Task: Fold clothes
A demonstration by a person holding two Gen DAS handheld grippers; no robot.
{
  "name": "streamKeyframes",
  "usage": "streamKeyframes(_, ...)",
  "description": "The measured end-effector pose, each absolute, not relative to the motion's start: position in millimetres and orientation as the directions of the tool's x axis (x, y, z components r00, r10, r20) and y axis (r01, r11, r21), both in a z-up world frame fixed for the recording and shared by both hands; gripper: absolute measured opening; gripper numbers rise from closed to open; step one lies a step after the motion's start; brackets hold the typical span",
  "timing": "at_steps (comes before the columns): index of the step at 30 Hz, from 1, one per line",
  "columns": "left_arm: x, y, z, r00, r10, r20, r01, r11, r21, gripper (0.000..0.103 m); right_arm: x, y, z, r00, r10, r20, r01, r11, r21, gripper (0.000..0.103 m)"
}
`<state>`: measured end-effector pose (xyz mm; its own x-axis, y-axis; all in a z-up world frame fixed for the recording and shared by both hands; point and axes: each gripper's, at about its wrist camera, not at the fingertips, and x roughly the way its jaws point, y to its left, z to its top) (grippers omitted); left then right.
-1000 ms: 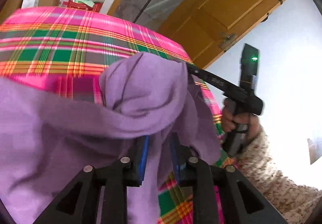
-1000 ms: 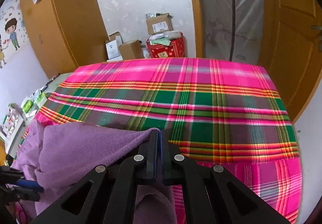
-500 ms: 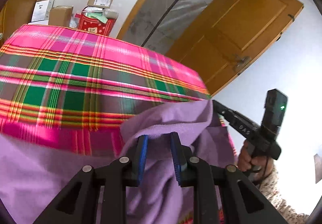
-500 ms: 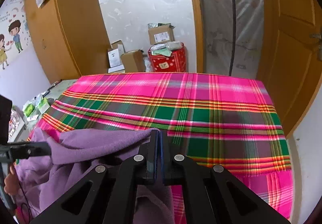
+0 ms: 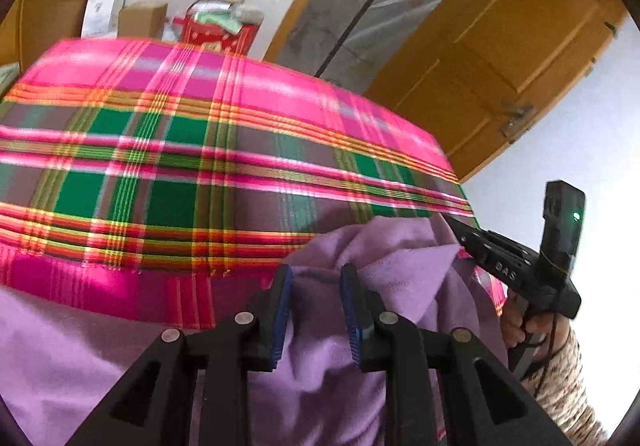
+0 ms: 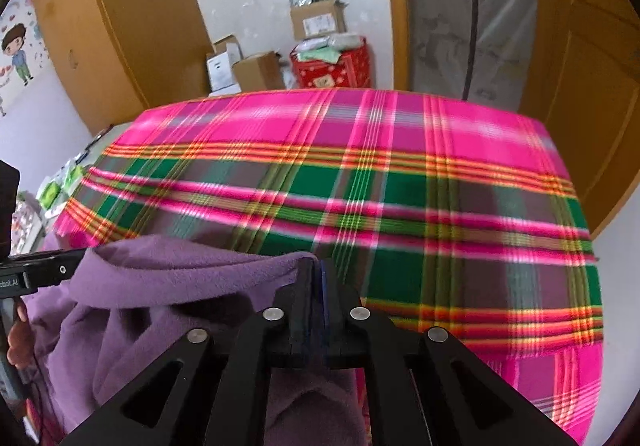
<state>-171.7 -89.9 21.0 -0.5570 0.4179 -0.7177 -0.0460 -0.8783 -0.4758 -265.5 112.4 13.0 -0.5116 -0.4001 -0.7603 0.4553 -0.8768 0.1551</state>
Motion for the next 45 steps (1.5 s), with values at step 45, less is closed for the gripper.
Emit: streamKeyframes(45, -51, -21, 70, -0.627, 0.404, -0.666, -0.246, -0.914, -0.322, 0.003, -179, 157, 10, -0.567, -0.432, -0.702, 0.478, -0.866, 0.147, 0.042)
